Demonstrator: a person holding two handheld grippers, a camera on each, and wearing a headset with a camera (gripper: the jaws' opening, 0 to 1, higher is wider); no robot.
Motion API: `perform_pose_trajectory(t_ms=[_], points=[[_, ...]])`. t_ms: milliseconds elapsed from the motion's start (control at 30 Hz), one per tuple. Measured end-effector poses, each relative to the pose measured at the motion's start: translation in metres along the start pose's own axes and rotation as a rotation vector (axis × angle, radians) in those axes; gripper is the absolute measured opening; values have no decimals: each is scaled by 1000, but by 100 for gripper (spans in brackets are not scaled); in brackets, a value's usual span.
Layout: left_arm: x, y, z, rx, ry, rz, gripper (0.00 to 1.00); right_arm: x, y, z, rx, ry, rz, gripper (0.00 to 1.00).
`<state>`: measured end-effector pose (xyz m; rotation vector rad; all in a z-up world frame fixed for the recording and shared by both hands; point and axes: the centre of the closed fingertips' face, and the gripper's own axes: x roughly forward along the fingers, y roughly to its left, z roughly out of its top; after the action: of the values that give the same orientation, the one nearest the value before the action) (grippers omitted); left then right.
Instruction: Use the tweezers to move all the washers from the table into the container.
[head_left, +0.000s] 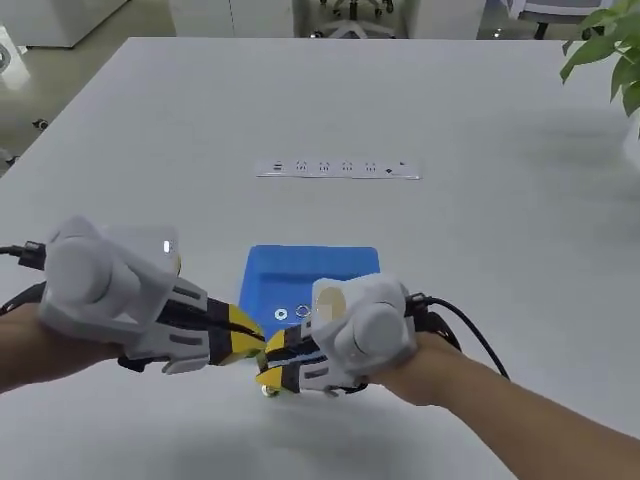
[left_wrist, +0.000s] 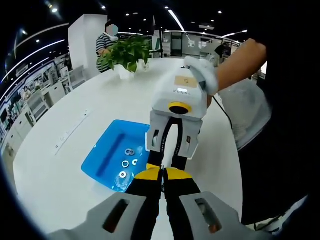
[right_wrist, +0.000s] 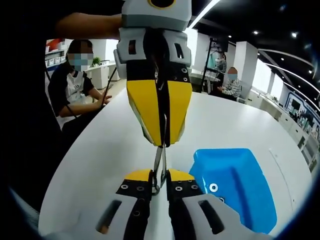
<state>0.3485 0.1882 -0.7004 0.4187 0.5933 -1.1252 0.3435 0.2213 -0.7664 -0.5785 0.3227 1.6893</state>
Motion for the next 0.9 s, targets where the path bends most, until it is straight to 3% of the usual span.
perform_pose_trajectory(t_ms=[900], points=[[4, -1, 1, 6, 1, -6, 6, -1, 0, -2, 37, 20, 7, 8]])
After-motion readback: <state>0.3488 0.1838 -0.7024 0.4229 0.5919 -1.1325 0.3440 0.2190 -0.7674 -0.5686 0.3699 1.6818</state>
